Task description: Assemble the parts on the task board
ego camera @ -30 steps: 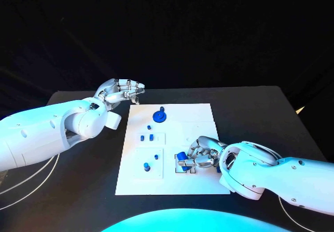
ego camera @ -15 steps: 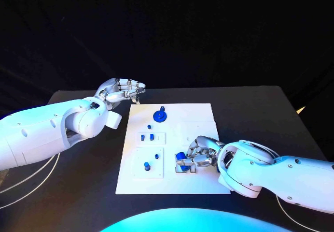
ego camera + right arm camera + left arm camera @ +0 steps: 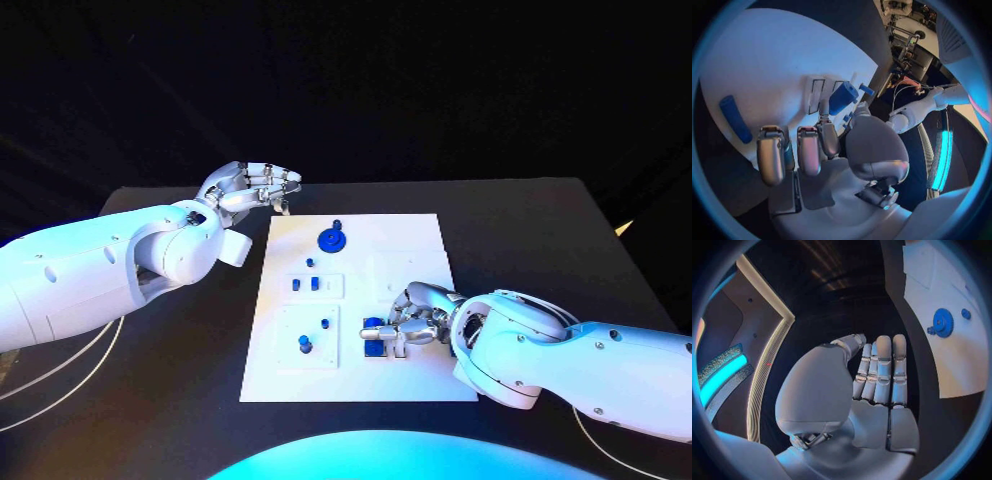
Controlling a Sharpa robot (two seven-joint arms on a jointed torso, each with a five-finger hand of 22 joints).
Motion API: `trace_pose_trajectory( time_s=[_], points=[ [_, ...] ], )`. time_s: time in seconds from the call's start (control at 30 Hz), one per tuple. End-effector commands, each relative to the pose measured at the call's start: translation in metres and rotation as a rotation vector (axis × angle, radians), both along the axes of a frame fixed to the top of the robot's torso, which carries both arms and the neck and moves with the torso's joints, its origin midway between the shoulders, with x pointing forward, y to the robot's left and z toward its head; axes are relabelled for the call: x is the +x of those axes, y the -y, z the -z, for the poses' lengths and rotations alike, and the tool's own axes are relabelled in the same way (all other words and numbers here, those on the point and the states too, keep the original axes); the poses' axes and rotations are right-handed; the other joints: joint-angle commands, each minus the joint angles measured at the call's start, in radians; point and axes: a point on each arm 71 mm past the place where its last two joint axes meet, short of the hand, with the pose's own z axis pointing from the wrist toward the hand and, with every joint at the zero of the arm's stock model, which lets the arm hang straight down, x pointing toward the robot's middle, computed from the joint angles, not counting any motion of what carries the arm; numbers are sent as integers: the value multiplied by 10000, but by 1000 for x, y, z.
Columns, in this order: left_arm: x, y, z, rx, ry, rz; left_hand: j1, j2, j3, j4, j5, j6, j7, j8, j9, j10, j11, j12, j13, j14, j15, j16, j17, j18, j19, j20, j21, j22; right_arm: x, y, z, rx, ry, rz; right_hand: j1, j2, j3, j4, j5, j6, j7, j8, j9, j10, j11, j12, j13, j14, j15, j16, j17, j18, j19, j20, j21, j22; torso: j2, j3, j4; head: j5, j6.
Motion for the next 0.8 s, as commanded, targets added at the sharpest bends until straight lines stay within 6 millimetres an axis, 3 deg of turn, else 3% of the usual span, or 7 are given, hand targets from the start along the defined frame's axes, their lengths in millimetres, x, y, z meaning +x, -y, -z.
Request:
trace_pose_trajectory(
  time_s=[0.03,0.1,0.2,0.23,0.33,0.43,0.8],
  points=[
    [-1,2,-1,-54,39,179,-89,-19,-42,-14,-32,-90,-10,19,-4,-71,4,59,-14,-63,0,39,14,128,-73,9,-39,-15,1,-1,-2,-128,549,-198,-529,-518,504,6,-6,-118,31,67,21,-61,-23,-110,373,656,-21,-71,690,-37,666,-34,-125,2383,-1,1,1,-10,-1],
    [-1,2,-1,-51,35,190,-60,2,-21,-32,-26,-100,-7,27,-2,-86,7,67,-15,-86,4,38,13,128,-82,12,-44,-15,0,-1,-3,-105,658,-239,-623,-651,576,10,2,-149,43,62,19,-144,-18,-252,263,648,-13,-89,659,-24,640,-31,-186,2366,-1,3,-1,-11,1],
    [-1,2,-1,-42,35,206,-56,2,-19,-36,-26,-104,-5,27,-3,-89,8,68,-15,-89,4,38,13,128,-83,13,-45,-15,-1,-1,-4,-10,756,-358,-567,-630,685,1,10,-181,53,55,16,-162,-9,-281,249,648,-6,-88,668,-26,642,-25,-181,2367,0,5,1,-14,3],
    [-1,2,-1,-38,35,207,-56,2,-19,-36,-26,-104,-5,27,-3,-89,8,68,-15,-89,4,38,13,128,-83,13,-45,-15,-2,-1,-5,69,777,-418,-157,-397,912,-19,166,-190,57,73,21,-152,-5,-282,268,654,1,-82,694,-30,651,-16,-161,2373,-2,6,2,-16,1],
    [-1,2,-1,-30,35,201,-56,2,-19,-36,-26,-104,-5,27,-3,-89,8,68,-15,-89,4,38,13,128,-83,13,-45,-15,-5,0,-7,274,773,-498,695,-117,1039,-59,857,-196,46,100,23,-115,-14,-261,319,664,-5,-72,728,-36,664,-18,-133,2382,-1,4,-3,-10,2],
    [-1,1,-1,-22,32,192,-56,2,-19,-36,-26,-104,-5,27,-3,-89,8,68,-15,-89,4,38,13,128,-83,13,-45,-15,-8,1,-8,439,748,-591,1155,-48,1008,-76,1172,-198,39,107,16,-92,-21,-243,355,672,-12,-60,762,-42,677,-23,-102,2391,1,4,-4,-7,3],
    [-1,0,-1,-6,24,169,-56,4,-17,-38,-27,-113,1,31,-2,-101,13,71,-17,-101,9,40,13,127,-88,15,-48,-15,-15,7,-10,463,569,-843,2089,-121,868,-106,1185,-156,14,118,-8,-15,-46,-161,462,694,-32,-14,870,-64,721,-42,5,2420,0,0,-4,14,1]
  ],
)
